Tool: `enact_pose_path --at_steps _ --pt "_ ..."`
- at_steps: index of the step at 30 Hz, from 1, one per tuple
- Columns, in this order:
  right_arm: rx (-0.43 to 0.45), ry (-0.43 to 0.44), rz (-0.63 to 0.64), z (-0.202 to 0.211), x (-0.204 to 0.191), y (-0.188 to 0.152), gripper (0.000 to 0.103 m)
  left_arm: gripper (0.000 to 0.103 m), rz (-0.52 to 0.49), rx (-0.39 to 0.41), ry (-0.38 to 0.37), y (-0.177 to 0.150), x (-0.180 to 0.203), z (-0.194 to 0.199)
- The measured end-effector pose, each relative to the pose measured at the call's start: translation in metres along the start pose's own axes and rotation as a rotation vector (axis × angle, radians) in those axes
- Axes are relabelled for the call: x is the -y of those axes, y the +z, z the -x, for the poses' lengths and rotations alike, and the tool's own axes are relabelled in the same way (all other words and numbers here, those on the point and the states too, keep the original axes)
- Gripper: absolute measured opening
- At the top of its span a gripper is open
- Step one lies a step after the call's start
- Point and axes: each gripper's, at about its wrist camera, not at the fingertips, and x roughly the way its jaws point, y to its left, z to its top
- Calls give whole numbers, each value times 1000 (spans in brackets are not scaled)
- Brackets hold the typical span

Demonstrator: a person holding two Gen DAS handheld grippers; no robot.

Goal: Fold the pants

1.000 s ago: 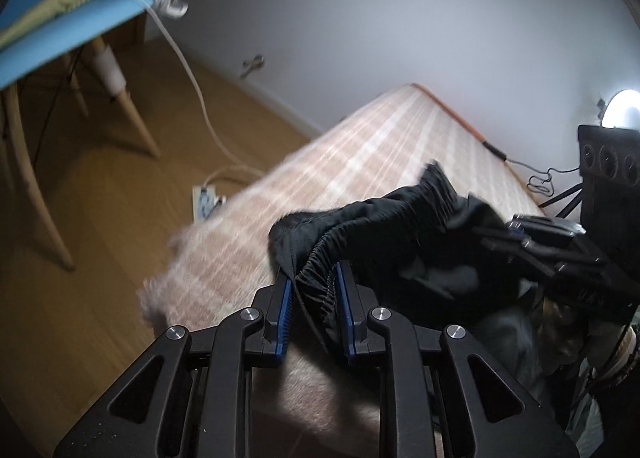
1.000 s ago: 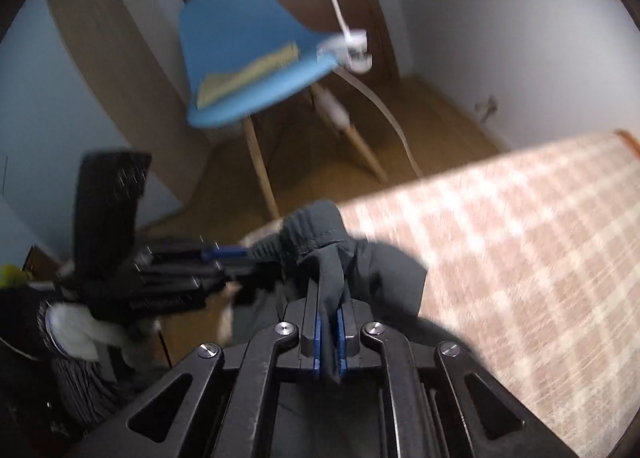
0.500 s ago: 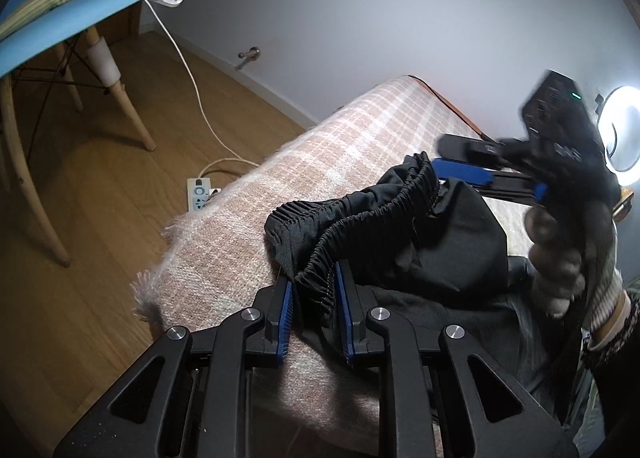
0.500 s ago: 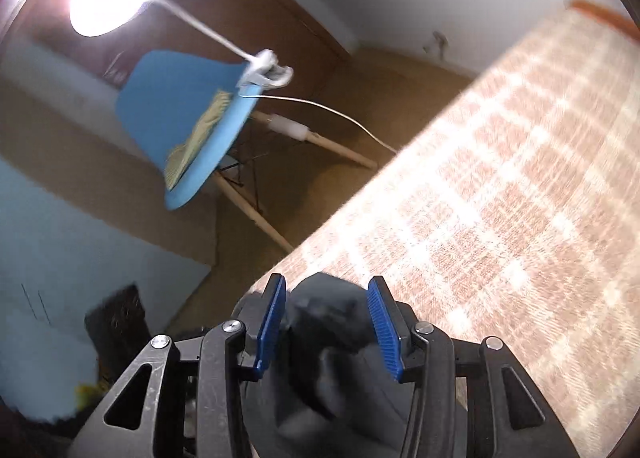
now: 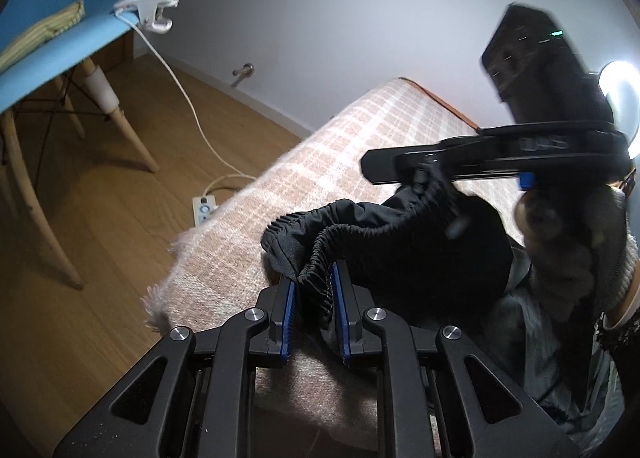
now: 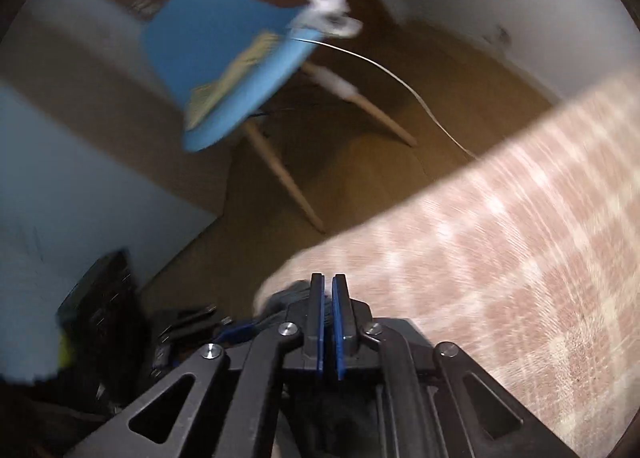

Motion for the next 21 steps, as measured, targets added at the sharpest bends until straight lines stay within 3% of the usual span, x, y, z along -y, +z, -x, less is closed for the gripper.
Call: enact_pose_path --at_steps 3,6,8,9,12,14,16,17,18,19,21 --pt "17 1 58 17 -14 -4 0 13 -14 -3 -11 -2 5 2" --pt "-15 -38 57 21 -11 -4 7 12 -29 -30 -24 -7 11 -2" --pt "-32 -95 30 19 -2 -2 33 12 -40 -36 -29 -9 14 -3" --pt "-27 -146 13 18 4 0 57 12 -44 -35 -29 -9 15 -3" --pt "-7 -189 -39 17 24 6 61 12 -37 -34 -31 -7 15 -2" --pt "-44 -175 -92 7 39 10 66 11 -34 -36 -31 -8 14 -3" --pt "-101 -144 -147 -7 51 9 65 11 -42 -37 -30 -8 14 -3" --pt "-96 -127 -154 -8 51 8 59 11 -47 -35 -31 -9 14 -3" --pt "-97 -85 -161 -8 49 6 21 11 -53 -30 -27 -9 15 -1" --pt "-100 -29 -182 -8 47 5 9 11 -56 -26 -23 -9 15 0" --pt "-55 1 -120 1 25 1 4 11 -51 0 -15 -9 13 8"
